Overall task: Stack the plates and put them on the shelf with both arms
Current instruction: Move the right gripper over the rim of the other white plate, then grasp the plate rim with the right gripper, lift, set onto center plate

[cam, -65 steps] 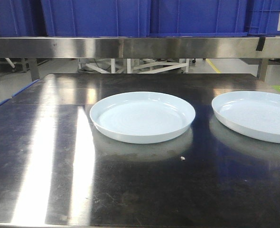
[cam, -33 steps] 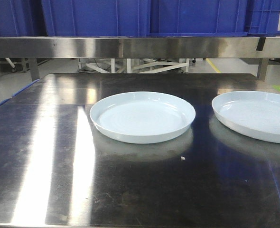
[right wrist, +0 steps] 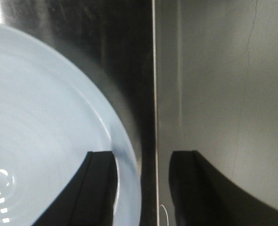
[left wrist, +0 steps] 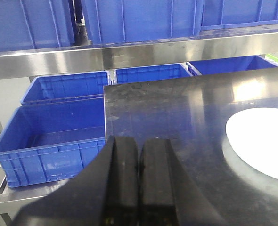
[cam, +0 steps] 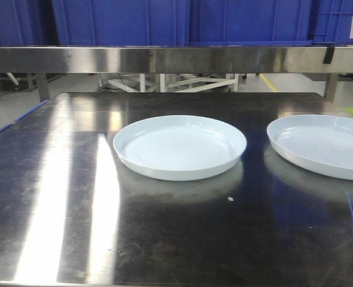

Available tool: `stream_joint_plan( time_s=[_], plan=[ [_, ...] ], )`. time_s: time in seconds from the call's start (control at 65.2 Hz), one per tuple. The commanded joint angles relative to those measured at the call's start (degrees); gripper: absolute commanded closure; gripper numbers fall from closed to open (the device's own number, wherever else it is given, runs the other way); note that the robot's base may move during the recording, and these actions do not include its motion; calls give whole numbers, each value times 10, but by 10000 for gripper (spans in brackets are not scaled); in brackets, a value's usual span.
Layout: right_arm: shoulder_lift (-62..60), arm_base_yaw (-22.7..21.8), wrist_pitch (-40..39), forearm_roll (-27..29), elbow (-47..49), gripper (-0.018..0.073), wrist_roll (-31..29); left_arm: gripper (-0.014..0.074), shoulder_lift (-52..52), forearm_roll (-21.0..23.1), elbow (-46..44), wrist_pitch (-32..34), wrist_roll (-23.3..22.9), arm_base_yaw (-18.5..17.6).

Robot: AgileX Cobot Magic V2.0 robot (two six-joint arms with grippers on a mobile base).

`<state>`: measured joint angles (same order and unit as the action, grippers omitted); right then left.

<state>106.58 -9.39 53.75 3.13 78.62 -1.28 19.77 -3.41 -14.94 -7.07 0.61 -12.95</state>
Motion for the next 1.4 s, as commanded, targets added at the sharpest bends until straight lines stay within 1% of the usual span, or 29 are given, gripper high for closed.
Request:
stream_joint_plan(
  time_s=[0.0,0.245,0.307,0.445,0.476,0.706,0.844,0.967,1.043,1.074,1.166,1.258,1.381],
  plan=[
    [-21,-1,-11,1,21,164,-6,514,4,0,-17,53,-6,1],
    [-17,2,-16,11,21,177,-6,514,4,0,-17,53,-6,1],
    [-17,2,-16,12,21,232,-6,514,4,0,-17,53,-6,1],
    [-17,2,-15,19,21,399,-6,514,4,0,-17,53,-6,1],
    [-17,2,-14,21,21,422,-6,514,4,0,-17,53,-6,1],
    [-19,-6,-7,27,22,512,-6,514,4,0,-17,53,-6,1],
    [-38,-28,-6,50,22,512,-6,514,4,0,-17,53,-6,1],
    [-70,-56,-2,99,22,512,-17,514,4,0,-17,53,-6,1],
    [-91,-60,3,128,22,512,-33,514,4,0,-17,53,-6,1],
    [-99,-60,7,148,22,512,-40,514,4,0,-17,53,-6,1],
    [-113,-45,21,205,22,512,-49,514,4,0,-17,53,-6,1],
    [-116,-11,24,250,22,512,-60,514,4,0,-17,53,-6,1],
    [-112,52,1,256,21,512,-60,514,4,0,-17,53,-6,1]
  ],
)
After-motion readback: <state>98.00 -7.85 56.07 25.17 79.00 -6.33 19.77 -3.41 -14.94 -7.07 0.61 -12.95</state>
